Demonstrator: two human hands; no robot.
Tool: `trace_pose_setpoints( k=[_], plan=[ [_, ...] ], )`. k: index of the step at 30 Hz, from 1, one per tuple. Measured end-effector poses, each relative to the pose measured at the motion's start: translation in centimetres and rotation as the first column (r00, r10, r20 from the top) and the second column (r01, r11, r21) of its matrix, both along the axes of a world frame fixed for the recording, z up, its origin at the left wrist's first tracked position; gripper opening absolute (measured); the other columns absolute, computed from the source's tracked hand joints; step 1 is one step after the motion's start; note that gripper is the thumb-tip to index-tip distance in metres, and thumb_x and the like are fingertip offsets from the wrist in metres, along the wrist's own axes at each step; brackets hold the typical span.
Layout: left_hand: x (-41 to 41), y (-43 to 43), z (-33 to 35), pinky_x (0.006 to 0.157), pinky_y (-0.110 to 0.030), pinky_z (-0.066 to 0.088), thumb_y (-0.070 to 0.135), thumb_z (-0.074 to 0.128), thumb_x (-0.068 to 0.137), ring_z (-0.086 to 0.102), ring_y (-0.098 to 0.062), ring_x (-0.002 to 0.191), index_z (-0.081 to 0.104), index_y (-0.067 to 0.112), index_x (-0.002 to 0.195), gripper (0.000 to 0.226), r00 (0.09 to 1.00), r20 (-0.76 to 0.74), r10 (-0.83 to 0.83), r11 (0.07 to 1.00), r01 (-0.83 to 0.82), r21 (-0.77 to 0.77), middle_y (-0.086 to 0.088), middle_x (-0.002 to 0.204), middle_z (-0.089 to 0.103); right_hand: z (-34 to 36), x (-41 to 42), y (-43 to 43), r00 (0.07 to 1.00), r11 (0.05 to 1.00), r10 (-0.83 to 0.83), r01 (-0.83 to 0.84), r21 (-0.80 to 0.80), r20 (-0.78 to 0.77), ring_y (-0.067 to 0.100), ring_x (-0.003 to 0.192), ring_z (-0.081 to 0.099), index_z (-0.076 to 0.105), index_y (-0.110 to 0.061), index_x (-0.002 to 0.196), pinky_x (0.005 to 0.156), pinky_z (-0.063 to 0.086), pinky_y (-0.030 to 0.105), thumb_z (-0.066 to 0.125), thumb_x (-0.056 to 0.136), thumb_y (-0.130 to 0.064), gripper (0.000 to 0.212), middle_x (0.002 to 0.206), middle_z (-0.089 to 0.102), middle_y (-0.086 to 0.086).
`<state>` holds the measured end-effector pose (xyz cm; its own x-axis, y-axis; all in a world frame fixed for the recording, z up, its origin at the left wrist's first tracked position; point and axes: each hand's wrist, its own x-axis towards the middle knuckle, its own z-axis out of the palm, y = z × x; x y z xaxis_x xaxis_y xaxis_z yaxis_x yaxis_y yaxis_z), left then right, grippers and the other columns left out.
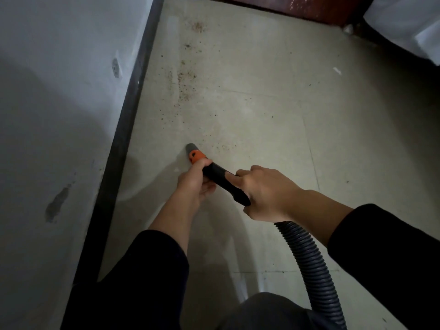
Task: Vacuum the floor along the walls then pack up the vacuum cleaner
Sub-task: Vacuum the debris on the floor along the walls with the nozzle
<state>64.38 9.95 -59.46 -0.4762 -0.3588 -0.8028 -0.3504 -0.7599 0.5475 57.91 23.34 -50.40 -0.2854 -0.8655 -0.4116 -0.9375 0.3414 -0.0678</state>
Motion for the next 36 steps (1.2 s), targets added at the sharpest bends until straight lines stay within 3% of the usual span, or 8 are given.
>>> trace_pose_setpoints(
  k=[9, 16, 23, 32, 36],
  plan=[
    [-1.7, 2.9, 0.2, 0.065, -0.027, 0.054, 0.024, 0.066, 0.090, 0.068, -0.018, 0.084, 0.062, 0.007, 0.097, 0.019, 0.998, -0.047, -0.049, 0.998, 0.051, 0.039, -0.010, 0.093, 0.070, 0.5, -1.1, 3.1, 0.998, 0.998, -0.057, 0.058, 0.033, -0.016, 0.022, 0.083, 0.047, 0.044, -0.020, 0.129, 0.064, 0.045, 0.034, 0.058, 0.082, -0.019, 0.049, 0.096, 0.055, 0.001],
    [-3.5, 5.1, -0.1, 0.060, -0.026, 0.057, 0.023, 0.070, 0.089, 0.071, -0.016, 0.079, 0.062, 0.001, 0.113, 0.033, 0.994, -0.078, -0.078, 0.994, 0.084, 0.067, -0.010, 0.089, 0.072, 0.7, -2.1, 5.6, 0.993, 0.992, -0.107, 0.110, 0.055, -0.047, 0.022, 0.081, 0.044, 0.045, -0.019, 0.126, 0.061, 0.037, 0.031, 0.057, 0.082, -0.018, 0.046, 0.094, 0.053, 0.001],
    [-5.6, 6.3, -0.2, 0.061, -0.026, 0.057, 0.025, 0.069, 0.089, 0.071, -0.017, 0.082, 0.063, 0.002, 0.111, 0.032, 0.986, -0.095, -0.136, 0.987, 0.143, 0.072, -0.010, 0.095, 0.072, 0.8, -3.8, 6.8, 0.987, 0.985, -0.149, 0.153, 0.074, -0.061, 0.020, 0.080, 0.044, 0.045, -0.020, 0.123, 0.058, 0.034, 0.030, 0.057, 0.081, -0.017, 0.043, 0.092, 0.051, 0.000],
    [-9.4, 4.2, 2.2, 0.060, -0.033, 0.054, 0.016, 0.061, 0.094, 0.066, -0.024, 0.076, 0.056, 0.002, 0.094, 0.015, 0.917, -0.023, -0.399, 0.912, 0.399, 0.090, -0.016, 0.087, 0.065, 1.8, -5.9, 6.7, 0.977, 0.974, -0.207, 0.210, 0.081, -0.040, 0.020, 0.085, 0.046, 0.043, -0.024, 0.127, 0.061, 0.040, 0.031, 0.054, 0.080, -0.014, 0.049, 0.096, 0.052, -0.003],
    [-9.0, 2.4, 3.1, 0.060, -0.035, 0.058, 0.013, 0.059, 0.095, 0.068, -0.027, 0.076, 0.055, 0.000, 0.098, 0.015, 0.894, -0.011, -0.448, 0.885, 0.445, 0.135, -0.019, 0.089, 0.066, 2.2, -6.0, 5.5, 0.975, 0.971, -0.221, 0.221, 0.086, -0.004, 0.019, 0.085, 0.046, 0.044, -0.026, 0.125, 0.059, 0.038, 0.030, 0.054, 0.078, -0.010, 0.050, 0.096, 0.052, -0.005]
  ],
)
